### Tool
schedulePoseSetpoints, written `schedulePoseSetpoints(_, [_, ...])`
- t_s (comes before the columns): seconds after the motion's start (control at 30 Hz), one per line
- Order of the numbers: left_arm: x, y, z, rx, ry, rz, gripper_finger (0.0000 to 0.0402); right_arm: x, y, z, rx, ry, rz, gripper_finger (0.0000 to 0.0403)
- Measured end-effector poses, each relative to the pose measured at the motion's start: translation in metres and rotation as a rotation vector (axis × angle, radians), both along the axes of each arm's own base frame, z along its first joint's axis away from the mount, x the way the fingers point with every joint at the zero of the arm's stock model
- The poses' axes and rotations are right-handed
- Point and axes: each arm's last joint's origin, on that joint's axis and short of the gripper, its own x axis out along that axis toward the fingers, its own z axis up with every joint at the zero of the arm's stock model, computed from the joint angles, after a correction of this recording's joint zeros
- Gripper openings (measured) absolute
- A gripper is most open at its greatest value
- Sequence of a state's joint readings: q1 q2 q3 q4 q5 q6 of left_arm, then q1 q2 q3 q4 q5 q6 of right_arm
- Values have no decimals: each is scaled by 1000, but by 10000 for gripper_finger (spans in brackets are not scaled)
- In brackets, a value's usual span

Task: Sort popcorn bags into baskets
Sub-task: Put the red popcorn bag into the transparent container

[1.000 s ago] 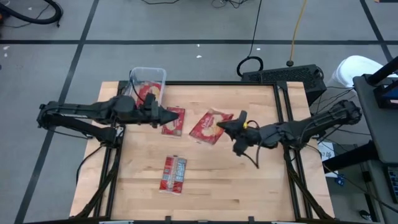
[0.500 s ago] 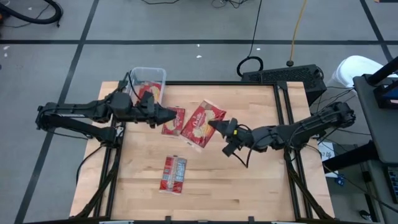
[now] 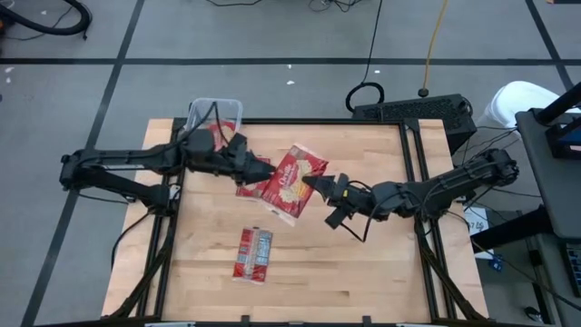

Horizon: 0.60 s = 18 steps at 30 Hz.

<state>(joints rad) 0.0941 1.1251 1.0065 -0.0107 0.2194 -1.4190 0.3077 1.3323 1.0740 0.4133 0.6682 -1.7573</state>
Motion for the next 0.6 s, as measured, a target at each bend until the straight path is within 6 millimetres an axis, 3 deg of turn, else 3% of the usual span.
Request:
schedulePoseSetpoints(0.33, [26,5,-7,6,-89,-93,245,3,1,-3,10,10,20,15])
schedulePoseSetpoints(0.6, [30,7,-8,38,-115,-118,155,5,2,-6,17,17,19,15])
